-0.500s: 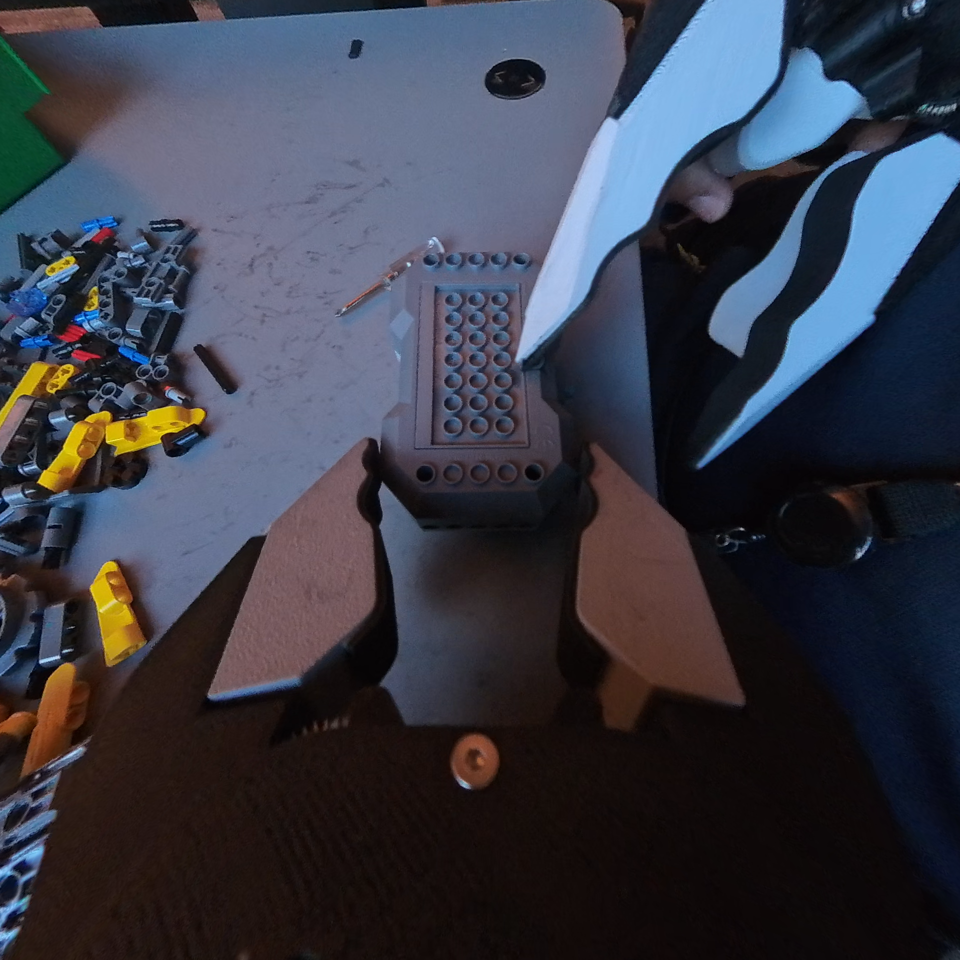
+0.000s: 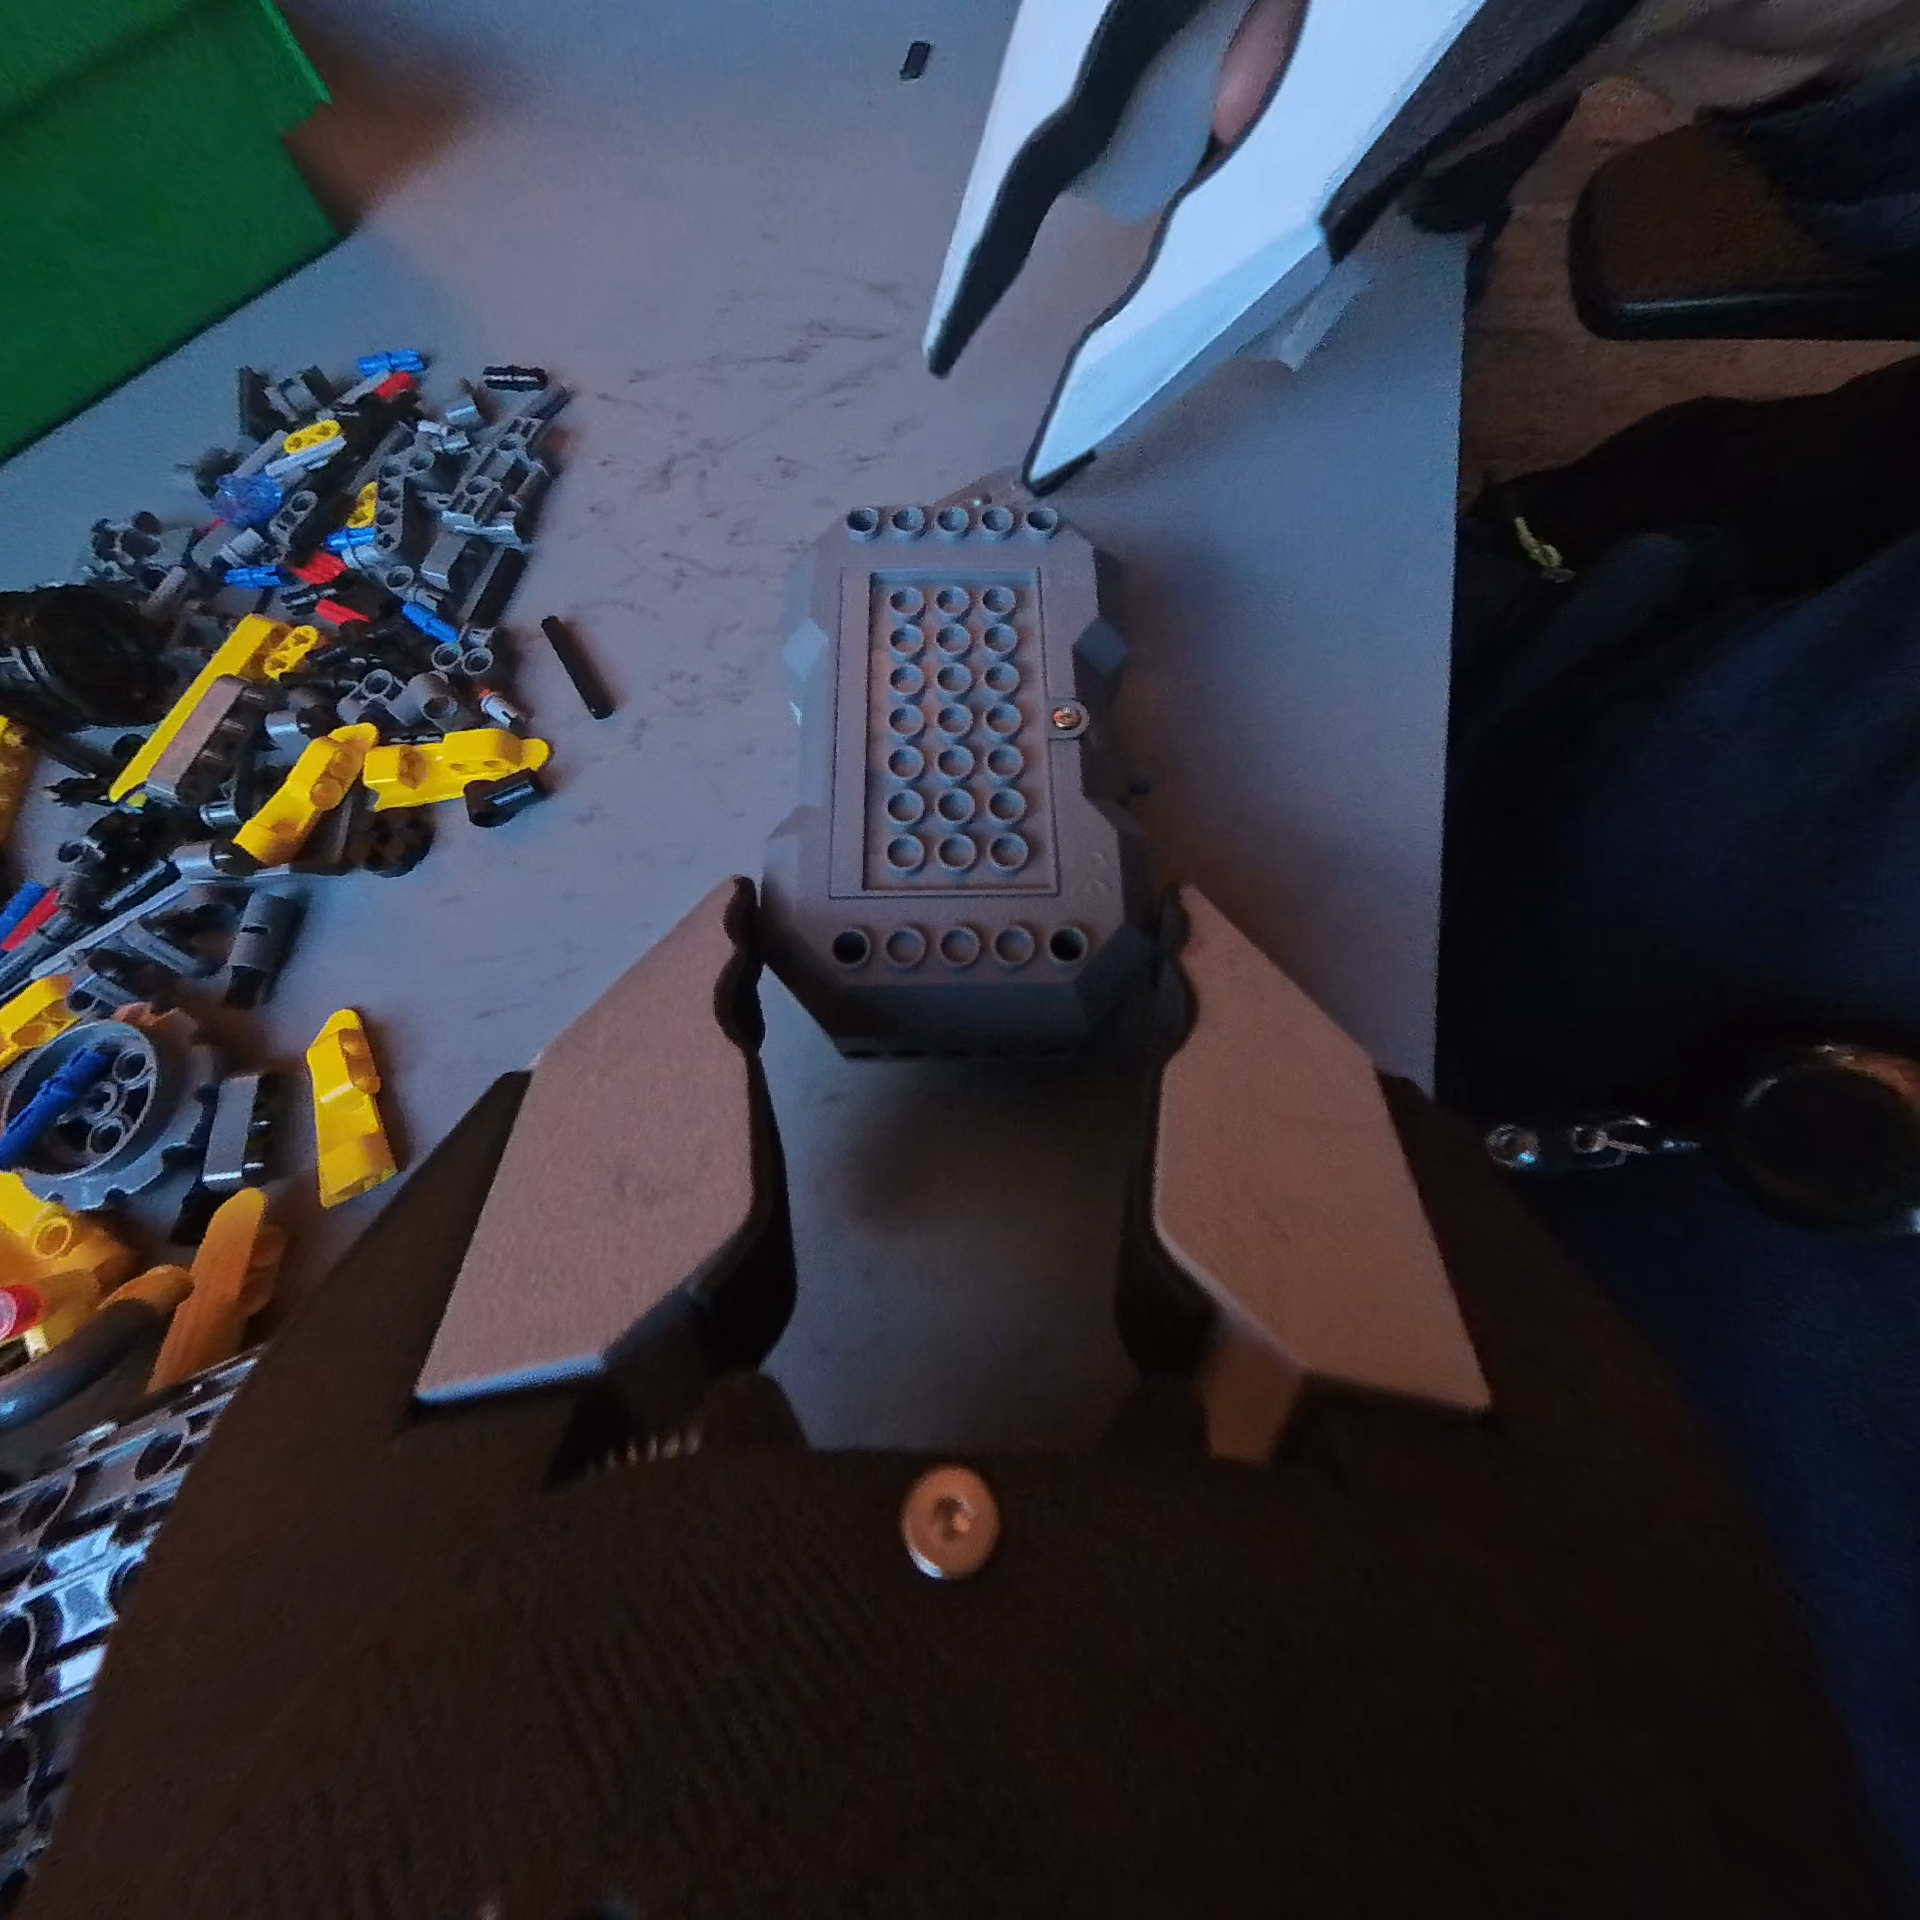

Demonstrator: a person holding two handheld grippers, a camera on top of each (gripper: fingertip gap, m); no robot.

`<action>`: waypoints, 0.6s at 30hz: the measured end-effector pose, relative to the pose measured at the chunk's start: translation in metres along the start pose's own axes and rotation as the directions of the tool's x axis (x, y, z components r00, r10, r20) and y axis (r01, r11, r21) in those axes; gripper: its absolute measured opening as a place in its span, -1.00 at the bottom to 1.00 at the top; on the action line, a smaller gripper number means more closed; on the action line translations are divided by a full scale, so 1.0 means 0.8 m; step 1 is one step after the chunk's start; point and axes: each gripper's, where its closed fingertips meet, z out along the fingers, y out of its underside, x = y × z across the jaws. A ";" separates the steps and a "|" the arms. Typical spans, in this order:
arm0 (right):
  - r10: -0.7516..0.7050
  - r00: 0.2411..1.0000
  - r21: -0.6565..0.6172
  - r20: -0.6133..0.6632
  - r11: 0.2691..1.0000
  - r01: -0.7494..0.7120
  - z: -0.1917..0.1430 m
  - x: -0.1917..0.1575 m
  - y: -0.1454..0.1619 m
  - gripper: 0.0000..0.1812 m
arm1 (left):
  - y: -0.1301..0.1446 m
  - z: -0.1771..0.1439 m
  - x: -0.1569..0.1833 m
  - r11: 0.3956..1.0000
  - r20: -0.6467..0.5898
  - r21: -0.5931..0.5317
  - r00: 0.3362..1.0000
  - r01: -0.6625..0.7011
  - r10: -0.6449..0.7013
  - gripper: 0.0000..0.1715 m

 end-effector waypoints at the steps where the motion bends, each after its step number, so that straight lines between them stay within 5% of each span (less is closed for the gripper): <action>1: -0.009 1.000 -0.040 0.017 0.999 0.010 0.005 -0.002 0.007 -0.64 | 0.000 0.000 -0.001 1.000 0.011 -0.001 1.000 -0.004 0.004 -0.15; 2: -0.009 0.999 -0.064 0.046 0.998 0.012 0.008 -0.005 0.010 -0.67 | 0.000 0.000 -0.002 1.000 0.019 -0.002 1.000 -0.006 0.006 -0.15; 3: -0.003 0.996 -0.062 0.087 0.998 0.008 0.009 -0.010 0.009 -0.90 | 0.000 0.000 -0.002 1.000 0.021 -0.002 1.000 -0.005 0.005 -0.16; 18: -0.153 0.983 -0.071 0.101 0.985 0.160 -0.045 -0.009 -0.019 -0.91 | -0.001 -0.009 0.000 0.999 0.044 0.012 0.998 -0.044 0.043 -0.16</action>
